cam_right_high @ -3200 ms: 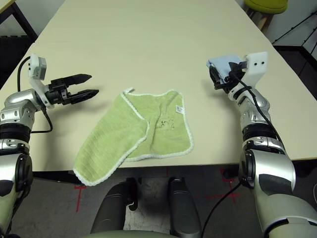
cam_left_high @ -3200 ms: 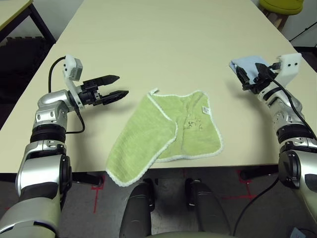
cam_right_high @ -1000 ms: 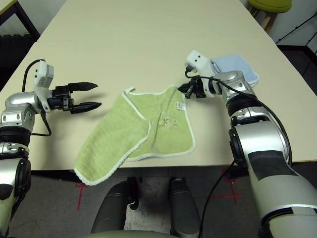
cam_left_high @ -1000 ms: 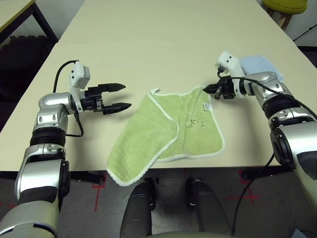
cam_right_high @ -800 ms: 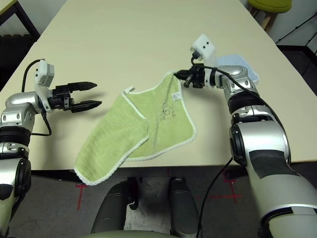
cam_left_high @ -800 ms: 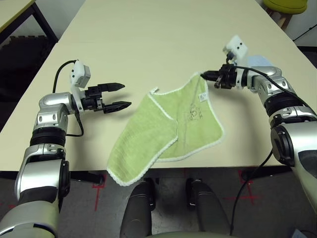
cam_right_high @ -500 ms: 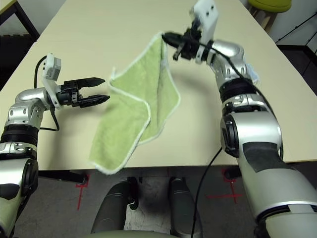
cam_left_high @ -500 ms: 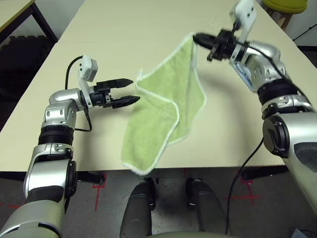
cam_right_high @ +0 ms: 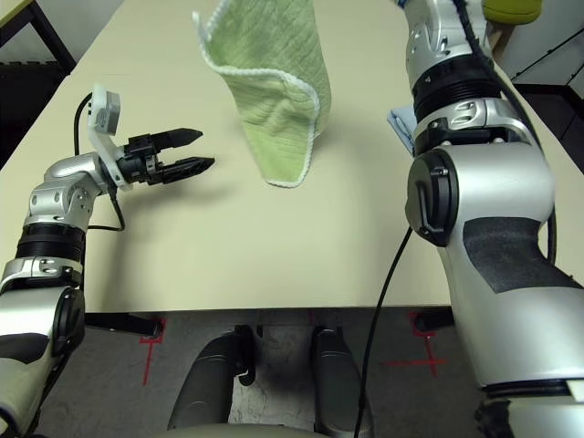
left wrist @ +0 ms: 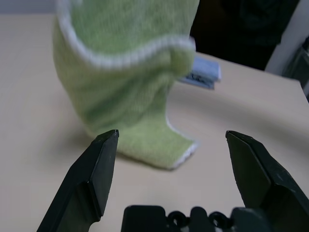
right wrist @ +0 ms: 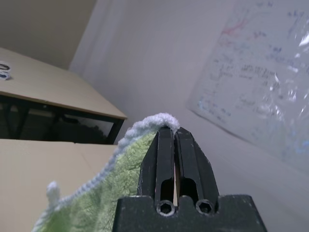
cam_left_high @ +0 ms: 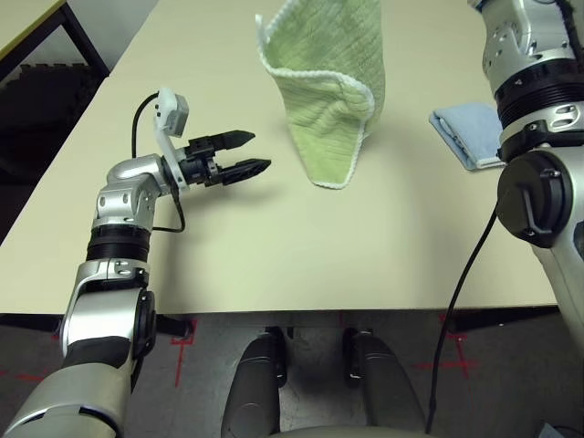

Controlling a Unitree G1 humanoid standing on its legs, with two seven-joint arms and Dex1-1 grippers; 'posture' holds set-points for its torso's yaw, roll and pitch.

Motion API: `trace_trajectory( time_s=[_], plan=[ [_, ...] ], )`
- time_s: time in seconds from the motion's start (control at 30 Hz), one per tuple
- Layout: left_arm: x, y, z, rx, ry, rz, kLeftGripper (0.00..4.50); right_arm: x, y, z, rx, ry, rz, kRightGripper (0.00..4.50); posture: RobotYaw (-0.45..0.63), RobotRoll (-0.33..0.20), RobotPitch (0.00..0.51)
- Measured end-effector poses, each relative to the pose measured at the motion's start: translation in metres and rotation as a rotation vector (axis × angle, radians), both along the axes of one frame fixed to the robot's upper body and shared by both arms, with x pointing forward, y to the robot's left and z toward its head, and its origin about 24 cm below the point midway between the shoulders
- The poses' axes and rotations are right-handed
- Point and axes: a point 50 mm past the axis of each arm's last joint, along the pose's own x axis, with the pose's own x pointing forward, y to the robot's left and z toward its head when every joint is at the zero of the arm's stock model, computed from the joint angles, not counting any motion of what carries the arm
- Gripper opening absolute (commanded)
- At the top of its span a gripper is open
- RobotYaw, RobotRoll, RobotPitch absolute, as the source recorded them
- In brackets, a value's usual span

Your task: Fold the towel and set it aside.

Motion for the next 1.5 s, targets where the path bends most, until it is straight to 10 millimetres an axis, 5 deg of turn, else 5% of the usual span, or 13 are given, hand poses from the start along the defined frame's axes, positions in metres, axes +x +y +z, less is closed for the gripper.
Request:
trace_trajectory(
  time_s=[0.27,0.77,1.1,1.3,1.5],
  plan=[
    [-0.003,-0.004,0.005,-0.005,-0.003,-0.008,4.5,-0.021,-0.009,0.055,0.096,-0.166,-0.083,0.07,0.01,0.0,0.182],
    [-0.014,0.022,0.008,0.235,0.038,0.041,4.5,0.013,0.013,-0.036,0.002,0.133,0.019,0.07,0.05,0.0,0.194],
    [-0.004,-0.058,0.047,0.055,-0.024,0.126,4.5,0.01,0.021,-0.036,-0.025,0.127,0.045,0.07,0.05,0.0,0.194],
    [-0.002,-0.09,0.048,-0.052,0.097,0.152,4.5,0.011,0.018,-0.035,-0.024,0.131,0.036,0.07,0.05,0.0,0.193],
    [0.008,-0.095,0.056,-0.104,0.145,0.273,4.5,0.01,0.018,-0.035,-0.021,0.131,0.036,0.07,0.05,0.0,0.194]
  ],
)
